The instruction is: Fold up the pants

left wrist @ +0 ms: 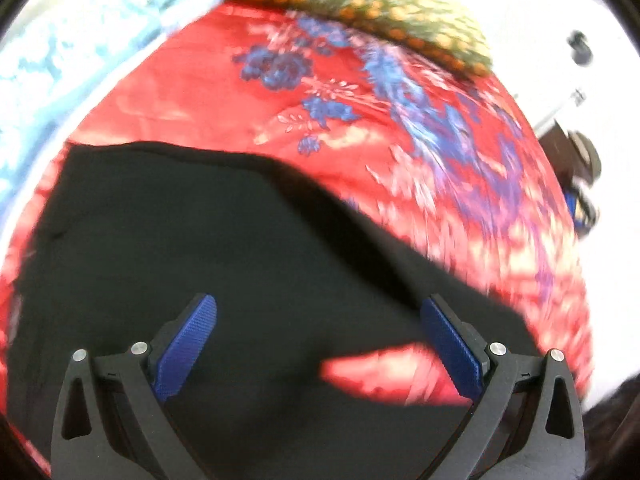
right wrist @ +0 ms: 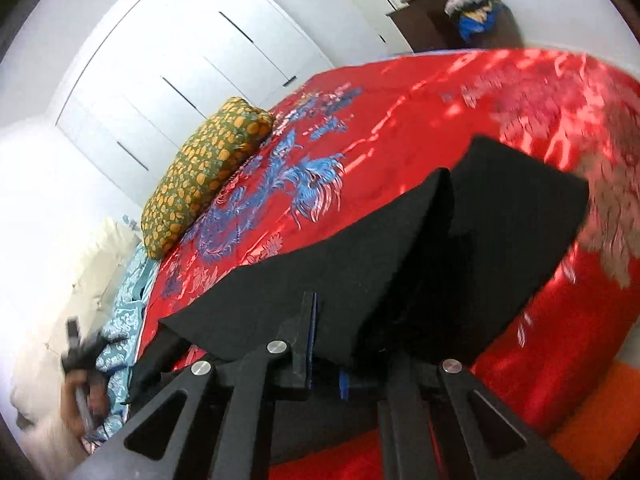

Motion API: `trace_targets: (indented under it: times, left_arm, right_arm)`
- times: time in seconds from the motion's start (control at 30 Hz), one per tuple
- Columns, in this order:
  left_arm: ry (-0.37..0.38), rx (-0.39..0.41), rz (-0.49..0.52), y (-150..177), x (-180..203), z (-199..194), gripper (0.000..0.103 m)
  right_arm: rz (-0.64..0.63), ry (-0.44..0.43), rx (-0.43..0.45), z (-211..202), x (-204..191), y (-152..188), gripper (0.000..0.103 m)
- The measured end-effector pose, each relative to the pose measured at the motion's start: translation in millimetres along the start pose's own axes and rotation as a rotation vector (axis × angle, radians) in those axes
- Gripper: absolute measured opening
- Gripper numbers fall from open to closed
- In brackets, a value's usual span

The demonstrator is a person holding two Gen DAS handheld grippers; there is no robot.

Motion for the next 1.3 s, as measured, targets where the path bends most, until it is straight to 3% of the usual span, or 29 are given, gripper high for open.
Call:
trace_targets:
  times: [0.1,0.27,0.37,0.47,0.53,0.57,0.7,0.83,0.93,1.0,1.07,1.17,1.23,1.3]
  left_arm:
    - [0.022,-0.051,-0.103,-25,2,30,0.102]
    - [0.031,-0.089,-0.205,-36,-1,68,0.098]
    - [0.032,-0.123,-0.233,-36,-5,86,0.07]
    - [0.049,-0.14,-0.268,-37,-10,96,0.054]
    - [0.101,-0.132,-0.295,-40,-11,95,0.025]
    - [0.122,-0.127,-0.304,-42,-11,93,0.005]
    - [0.167,-0.048,-0.268,-47,-6,62,0.003]
    - [0.225,0.079,-0.26,-43,-8,-15,0.003]
    - [0.241,0.249,-0.226,-16,-27,-106,0.003]
    - [0.203,0.302,-0.191,24,-47,-145,0.004]
    - [0.131,0.289,-0.169,82,-72,-157,0.004]
    - [0.028,0.176,-0.204,159,-109,-128,0.004]
    - [0.006,0.106,-0.267,188,-125,-108,0.004]
    - [-0.005,0.09,-0.287,196,-128,-101,0.004]
  right_arm:
    - [-0.036,0.011,0.019,-7,-7,-5,0.009]
    - [-0.077,-0.021,0.069,-22,-19,-15,0.009]
    - [-0.109,-0.053,0.097,-34,-26,-18,0.009]
    - [-0.16,-0.074,0.107,-43,-39,-15,0.009]
    - [-0.195,-0.083,0.109,-51,-47,-11,0.009]
    - [-0.208,-0.092,0.113,-58,-50,-9,0.009]
    - [-0.171,-0.087,0.111,-62,-42,-8,0.009]
    - [-0.11,-0.08,0.075,-42,-25,-26,0.009]
    - [-0.111,-0.134,0.08,-39,-29,-60,0.008]
    - [-0.075,-0.158,0.06,-38,-23,-77,0.008]
    - [-0.043,-0.117,0.028,-32,-5,-76,0.009]
    - [0.009,-0.041,-0.047,-15,26,-49,0.009]
    - [0.032,0.031,-0.136,0,49,-17,0.009]
    - [0.088,0.064,-0.201,8,61,0,0.009]
Point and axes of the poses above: each gripper's, at about its wrist camera, not at the fingertips, and z roughly the way its jaws point, x to its right, y to its underside, the point moved 8 cm from there along z, roughly the way its jaws point, and after that the axes turned 6 degrees about -z, right-handed, at the moved point
